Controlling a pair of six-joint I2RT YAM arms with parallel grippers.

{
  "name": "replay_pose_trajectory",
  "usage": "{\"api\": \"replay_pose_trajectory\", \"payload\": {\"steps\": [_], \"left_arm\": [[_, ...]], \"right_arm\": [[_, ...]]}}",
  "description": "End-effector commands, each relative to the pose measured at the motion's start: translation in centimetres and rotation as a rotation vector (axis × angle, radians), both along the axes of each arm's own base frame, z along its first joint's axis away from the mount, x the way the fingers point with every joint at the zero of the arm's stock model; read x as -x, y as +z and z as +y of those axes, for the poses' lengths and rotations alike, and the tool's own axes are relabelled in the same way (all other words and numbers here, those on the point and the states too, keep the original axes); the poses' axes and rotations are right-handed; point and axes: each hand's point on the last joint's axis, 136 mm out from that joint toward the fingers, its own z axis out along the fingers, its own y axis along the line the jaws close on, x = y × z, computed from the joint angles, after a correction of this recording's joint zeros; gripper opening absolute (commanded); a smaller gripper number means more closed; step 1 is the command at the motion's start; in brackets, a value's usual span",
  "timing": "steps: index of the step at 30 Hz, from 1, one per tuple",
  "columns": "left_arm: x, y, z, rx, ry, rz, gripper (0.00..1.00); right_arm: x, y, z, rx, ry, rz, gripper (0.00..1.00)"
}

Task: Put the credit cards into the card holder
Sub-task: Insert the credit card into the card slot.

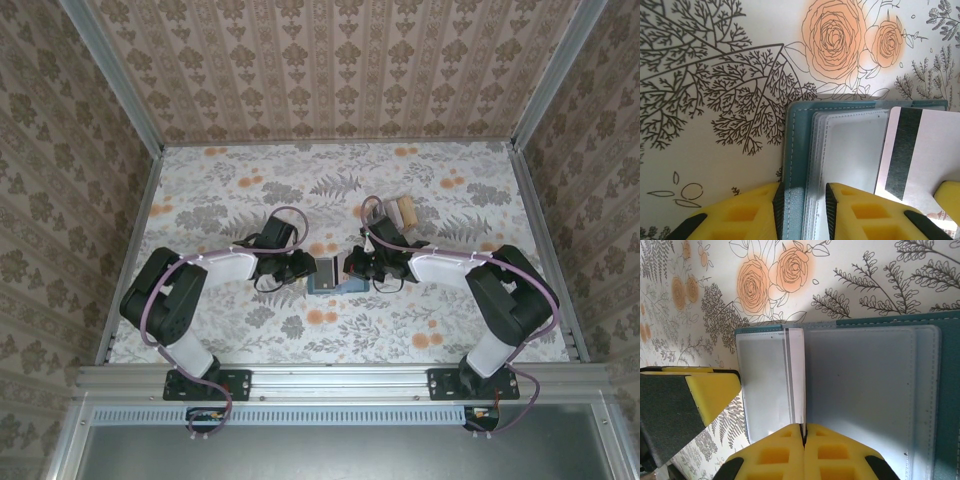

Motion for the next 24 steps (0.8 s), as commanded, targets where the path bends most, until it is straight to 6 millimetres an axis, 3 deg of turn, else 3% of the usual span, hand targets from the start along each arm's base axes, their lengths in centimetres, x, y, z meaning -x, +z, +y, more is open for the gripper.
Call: {"api": "replay_pose_trajectory", "payload": {"steps": [1, 14, 20, 24], "left_arm": [[0.1, 0.2, -0.7, 0.005, -0.033, 0.003, 0.29], [0.0, 0.2, -0.9, 0.006, -0.032, 0.004, 0.29], [0.0, 0.2, -0.8, 0.002, -0.029, 0.001, 0.28], [0.0, 0.1, -1.1, 0.008, -0.036, 0.008, 0.28]], "right_arm": [[1.5, -2.2, -1.0, 0.038, 0.002, 0.068, 0.02], [2.0, -3.6, 0.5, 0.006, 0.038, 0.115, 0.03], [3.2, -4.1, -1.2, 0.072, 0.031, 0.123, 0.04], [3.0, -4.8, -0.3, 0.023, 0.019, 0.146, 0.04]]}}
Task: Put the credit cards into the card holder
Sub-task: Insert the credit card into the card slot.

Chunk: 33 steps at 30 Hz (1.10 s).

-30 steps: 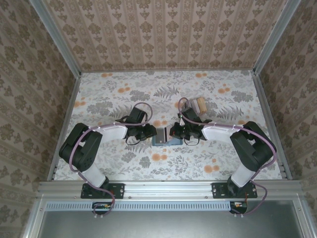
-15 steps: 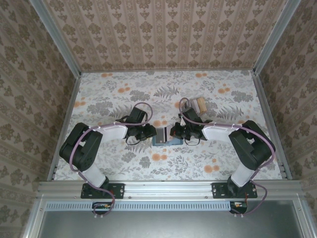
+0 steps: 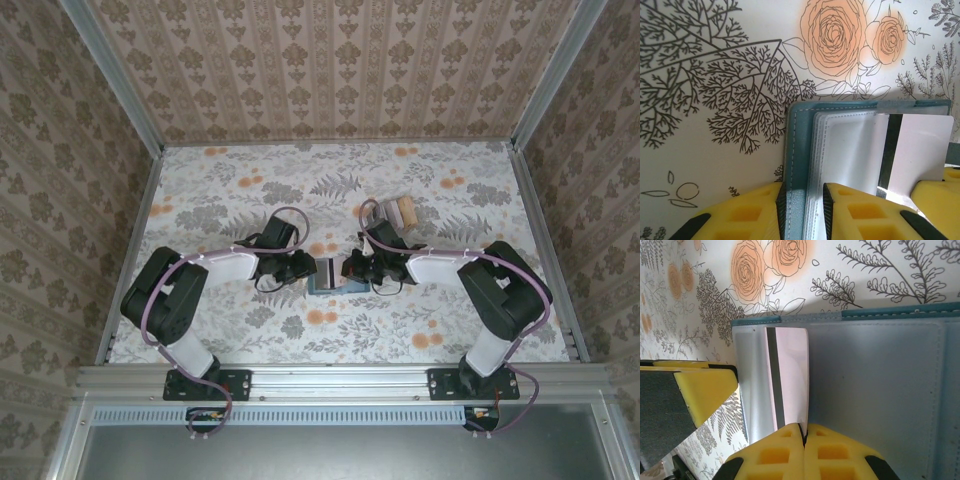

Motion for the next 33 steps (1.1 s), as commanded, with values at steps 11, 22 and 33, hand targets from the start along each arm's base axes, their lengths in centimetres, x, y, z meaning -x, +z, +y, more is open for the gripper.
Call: {"api": "replay_pose_trajectory", "payload": {"steps": [11, 22, 33], "left_arm": [[-0.1, 0.4, -0.8, 0.003, -0.027, -0.001, 0.28], [0.0, 0.3, -0.6, -0.004, -0.024, -0.001, 0.28], [0.0, 0.1, -0.6, -0.012, -0.027, -0.001, 0.27]], "right_arm": [[1.2, -2.8, 1.6, 0.016, -0.006, 0.104, 0.07], [0.8, -1.3, 0.7, 0.138, 0.053, 0.065, 0.28], [0.1, -0.4, -0.3, 0.226, 0.068, 0.035, 0.41]]}}
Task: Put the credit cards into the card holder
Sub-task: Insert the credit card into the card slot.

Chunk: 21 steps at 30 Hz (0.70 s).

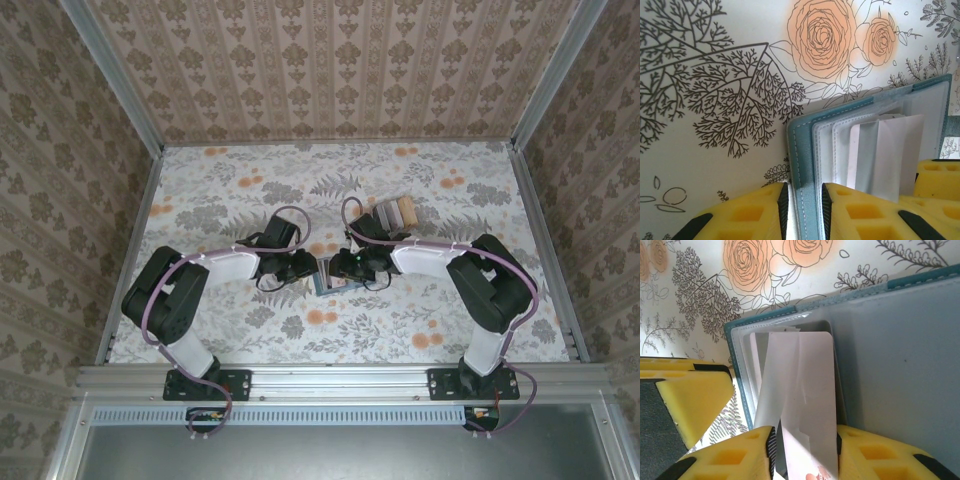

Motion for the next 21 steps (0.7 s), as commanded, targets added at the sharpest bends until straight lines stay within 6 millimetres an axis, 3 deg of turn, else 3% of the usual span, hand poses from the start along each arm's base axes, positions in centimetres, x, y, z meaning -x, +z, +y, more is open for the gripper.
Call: {"api": "replay_pose_trajectory", "payload": {"steps": [1, 8, 15, 21], "left_arm": [[0.1, -0.2, -0.2, -0.014, -0.021, 0.006, 0.27], [0.0, 0.1, -0.4, -0.007, -0.020, 0.002, 0.27], [-0.1, 0.2, -0.4, -0.006, -0.021, -0.002, 0.27], [-0.1, 0.3, -0.5, -0.002, -0.021, -0.001, 0.27]], "right_arm": [[0.5, 0.2, -1.4, 0.074, 0.005, 0.000, 0.46], [0.4, 1.6, -0.9, 0.047, 0.028, -0.025, 0.53], [0.5, 1.7, -2.7, 0.115, -0.013, -0.043, 0.61], [-0.1, 2.1, -3.1, 0.122, -0.040, -0.066, 0.60]]}}
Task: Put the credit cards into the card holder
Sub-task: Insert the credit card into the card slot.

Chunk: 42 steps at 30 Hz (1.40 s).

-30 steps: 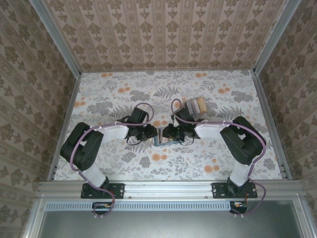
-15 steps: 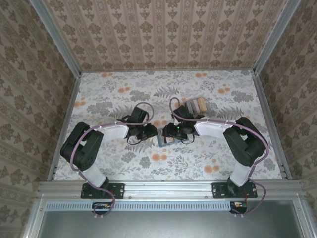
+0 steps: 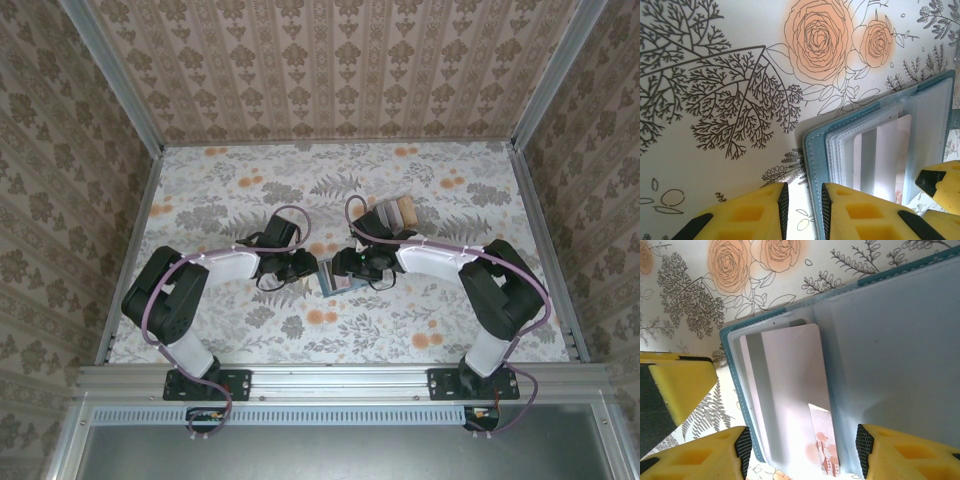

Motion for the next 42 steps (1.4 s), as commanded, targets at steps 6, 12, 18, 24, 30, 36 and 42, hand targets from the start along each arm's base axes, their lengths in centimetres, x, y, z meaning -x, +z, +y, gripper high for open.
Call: {"api": "replay_pose_trajectory", "payload": {"steps": [6, 12, 18, 24, 30, 36, 42], "left_arm": [[-0.3, 0.7, -0.8, 0.019, -0.028, -0.012, 0.28], [-0.6, 1.3, -1.7, 0.043, -0.052, -0.023, 0.32], [-0.4, 0.6, -1.9, 0.041, -0.057, -0.002, 0.31], [-0.5, 0.2, -2.0, 0.034, -0.057, 0.008, 0.29], [-0.7, 0.0, -2.2, 0.025, -0.076, 0.007, 0.29], [-0.9, 0.0, -2.2, 0.017, -0.084, 0.000, 0.28], [-0.8, -0.3, -2.3, 0.018, -0.092, 0.005, 0.28]], "right_arm": [[-1.1, 1.0, -0.5, 0.000, -0.007, -0.034, 0.52], [-1.5, -0.7, -0.1, 0.023, 0.010, 0.000, 0.48], [-1.6, -1.3, 1.2, -0.017, 0.038, 0.020, 0.36], [-1.6, -0.8, 1.5, -0.033, 0.049, 0.019, 0.30], [-1.3, -0.8, 2.2, -0.060, 0.064, 0.032, 0.27], [-1.4, -1.1, 2.7, -0.065, 0.079, 0.045, 0.26], [-1.6, -0.9, 3.6, -0.105, 0.083, 0.038, 0.26]]}}
